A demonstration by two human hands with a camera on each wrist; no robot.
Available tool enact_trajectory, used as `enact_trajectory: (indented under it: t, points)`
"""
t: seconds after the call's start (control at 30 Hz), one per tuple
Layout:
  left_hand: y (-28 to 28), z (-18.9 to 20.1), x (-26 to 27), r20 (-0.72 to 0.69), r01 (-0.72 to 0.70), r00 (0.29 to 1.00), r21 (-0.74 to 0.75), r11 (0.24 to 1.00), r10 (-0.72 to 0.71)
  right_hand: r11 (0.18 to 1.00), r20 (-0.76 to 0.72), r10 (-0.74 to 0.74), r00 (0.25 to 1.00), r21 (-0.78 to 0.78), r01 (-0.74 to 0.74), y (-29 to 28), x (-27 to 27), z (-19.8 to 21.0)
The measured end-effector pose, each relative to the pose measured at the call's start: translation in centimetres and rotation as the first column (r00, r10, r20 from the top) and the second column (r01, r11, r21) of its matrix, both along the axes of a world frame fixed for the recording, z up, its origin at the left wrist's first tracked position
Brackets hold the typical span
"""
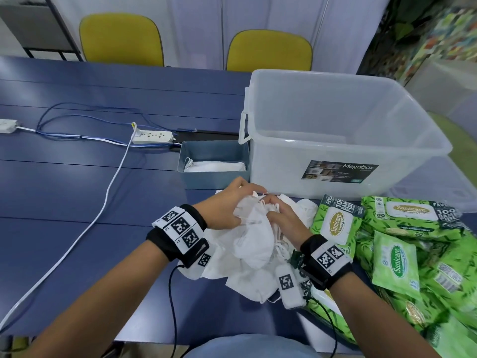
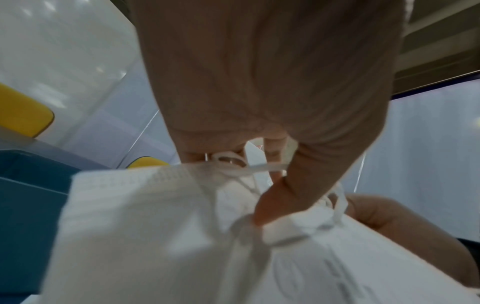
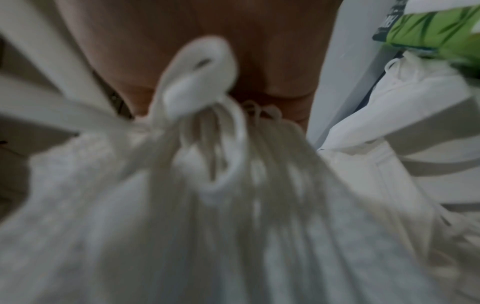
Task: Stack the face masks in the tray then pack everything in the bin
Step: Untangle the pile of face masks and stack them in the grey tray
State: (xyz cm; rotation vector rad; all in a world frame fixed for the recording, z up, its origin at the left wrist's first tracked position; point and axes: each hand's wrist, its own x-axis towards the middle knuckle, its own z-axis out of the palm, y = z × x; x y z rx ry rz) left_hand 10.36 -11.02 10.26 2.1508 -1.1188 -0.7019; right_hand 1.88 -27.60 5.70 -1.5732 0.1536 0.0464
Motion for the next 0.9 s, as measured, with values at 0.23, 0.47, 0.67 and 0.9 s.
enact_trajectory:
  t: [0.23, 0.47, 0.67, 0.9]
  points:
    - [-0.3, -0.4, -0.2, 0.024, 0.022, 0.999, -0.007, 1.000, -0.022, 0.995, -0.007, 0.095, 0.995, -0.037, -0.096, 1.1, -0.3, -0.7]
    - [1.4, -3.8, 0.5, 0.145, -0.133, 0.982, 0.055, 0.990, 0.124, 0.824, 0.068, 0.209, 0.975, -0.549, -0.138, 0.6, -0.8, -1.3]
    - [2.3, -9.6, -0.9, 0.023, -0.247, 0.969, -0.005, 0.969, 0.247, 0.763, 0.055, 0.218, 0.974, -0.632, -0.135, 1.6, -0.5, -2.6]
    - [2.7, -13.8, -3.0, -0.108, -0.555, 0.832, -0.172, 0.814, 0.545, 0.749, -0.023, 0.065, 0.998, -0.659, -0.064, 1.6, -1.5, -7.4]
